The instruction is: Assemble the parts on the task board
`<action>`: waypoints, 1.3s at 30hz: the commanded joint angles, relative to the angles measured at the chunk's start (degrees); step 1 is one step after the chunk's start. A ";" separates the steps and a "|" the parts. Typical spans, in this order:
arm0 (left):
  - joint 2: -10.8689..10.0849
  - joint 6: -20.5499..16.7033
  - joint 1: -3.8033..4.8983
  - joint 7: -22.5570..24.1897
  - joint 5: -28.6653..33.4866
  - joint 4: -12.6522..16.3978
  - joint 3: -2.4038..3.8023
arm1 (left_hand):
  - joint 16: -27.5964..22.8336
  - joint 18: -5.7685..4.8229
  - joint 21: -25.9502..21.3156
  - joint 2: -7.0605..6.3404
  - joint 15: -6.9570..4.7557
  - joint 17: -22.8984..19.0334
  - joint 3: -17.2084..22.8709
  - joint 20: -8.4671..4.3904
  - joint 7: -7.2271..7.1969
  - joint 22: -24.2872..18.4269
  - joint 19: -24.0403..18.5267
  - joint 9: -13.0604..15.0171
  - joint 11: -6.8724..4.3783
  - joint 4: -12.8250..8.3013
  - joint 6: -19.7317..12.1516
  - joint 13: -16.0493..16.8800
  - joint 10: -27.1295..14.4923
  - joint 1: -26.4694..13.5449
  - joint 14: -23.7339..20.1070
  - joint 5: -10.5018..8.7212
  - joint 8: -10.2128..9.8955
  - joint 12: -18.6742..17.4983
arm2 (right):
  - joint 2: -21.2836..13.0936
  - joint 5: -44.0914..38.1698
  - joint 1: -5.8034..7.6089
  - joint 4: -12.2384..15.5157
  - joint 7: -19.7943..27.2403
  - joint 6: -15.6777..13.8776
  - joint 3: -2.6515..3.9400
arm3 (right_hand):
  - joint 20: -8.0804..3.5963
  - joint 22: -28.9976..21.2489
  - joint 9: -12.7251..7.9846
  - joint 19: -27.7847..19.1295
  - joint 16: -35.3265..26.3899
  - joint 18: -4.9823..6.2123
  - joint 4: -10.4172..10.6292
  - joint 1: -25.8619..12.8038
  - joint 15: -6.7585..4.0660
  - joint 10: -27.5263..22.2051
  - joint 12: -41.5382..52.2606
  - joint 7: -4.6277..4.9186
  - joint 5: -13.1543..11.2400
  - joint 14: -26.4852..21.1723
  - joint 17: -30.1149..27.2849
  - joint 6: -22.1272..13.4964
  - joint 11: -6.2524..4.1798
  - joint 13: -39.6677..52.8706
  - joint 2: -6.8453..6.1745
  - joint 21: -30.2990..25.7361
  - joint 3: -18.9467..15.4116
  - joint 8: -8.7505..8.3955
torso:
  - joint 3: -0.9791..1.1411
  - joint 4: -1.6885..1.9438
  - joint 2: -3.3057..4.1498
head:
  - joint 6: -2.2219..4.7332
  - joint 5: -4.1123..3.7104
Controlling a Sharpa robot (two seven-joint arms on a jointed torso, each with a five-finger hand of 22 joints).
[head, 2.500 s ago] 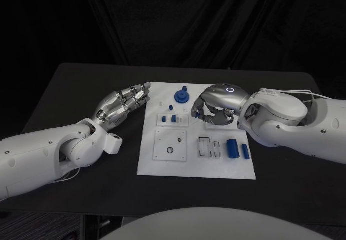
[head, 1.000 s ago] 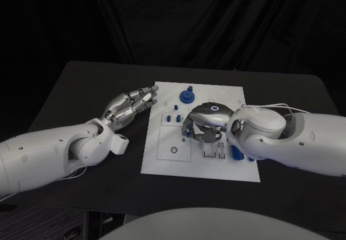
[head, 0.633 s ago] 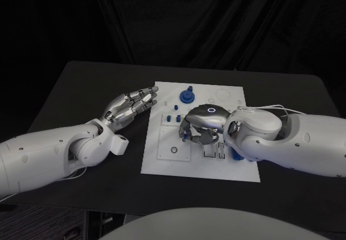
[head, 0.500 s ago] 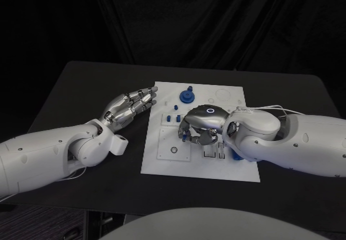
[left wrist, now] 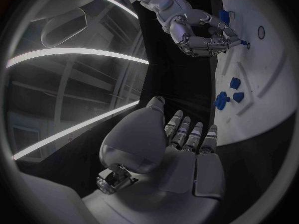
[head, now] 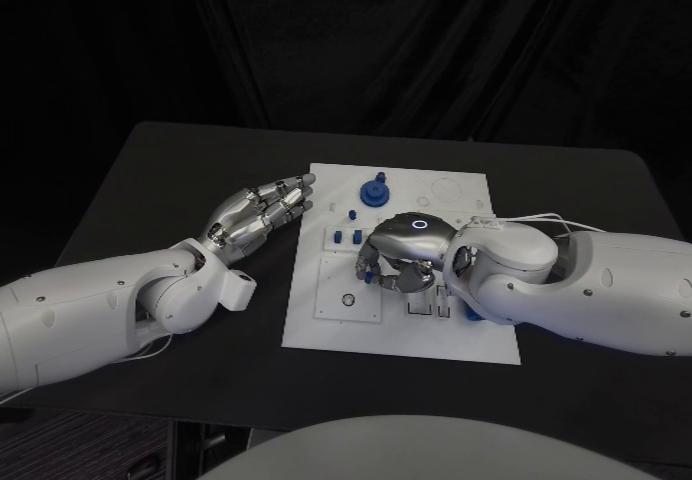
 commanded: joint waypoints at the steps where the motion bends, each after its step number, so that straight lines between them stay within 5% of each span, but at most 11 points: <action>1: 0.10 0.96 -0.17 2.87 -0.10 0.01 0.04 | 0.39 0.39 0.32 0.11 -0.07 0.05 0.42 -0.03 0.42 0.02 0.41 0.11 -0.29 0.09 0.25 0.06 -0.04 0.38 0.39 0.39 0.38 0.23 | 0.05 -0.09 -0.16 -0.06 -0.20 -0.30 0.04 | -0.05 1.80 -0.01 -0.30 0.14 0.15 -0.07 0.41 -0.02 -0.28 -0.37 0.08 0.32 -0.02 -0.05 -0.12 0.10 -0.10 0.16 -0.32 -0.20 -0.24 | 0.02 0.01 0.04 | 0.01 0.03; 39: 0.30 1.44 -0.41 2.04 -0.10 -0.38 0.04 | 0.47 0.35 0.32 0.13 -0.06 0.06 0.51 -0.03 0.57 0.01 0.44 0.14 -0.31 0.10 0.48 0.06 -0.04 0.39 0.41 0.44 0.42 0.28 | 0.65 -2.12 -1.41 -1.08 0.60 -1.66 0.04 | -0.03 1.84 -0.05 -0.25 0.10 0.12 -0.08 0.44 0.02 -0.23 -0.47 0.13 0.47 -0.11 -0.11 -0.02 0.15 -0.15 0.26 -0.24 -0.38 -0.31 | 0.04 -0.02 0.01 | 0.01 0.12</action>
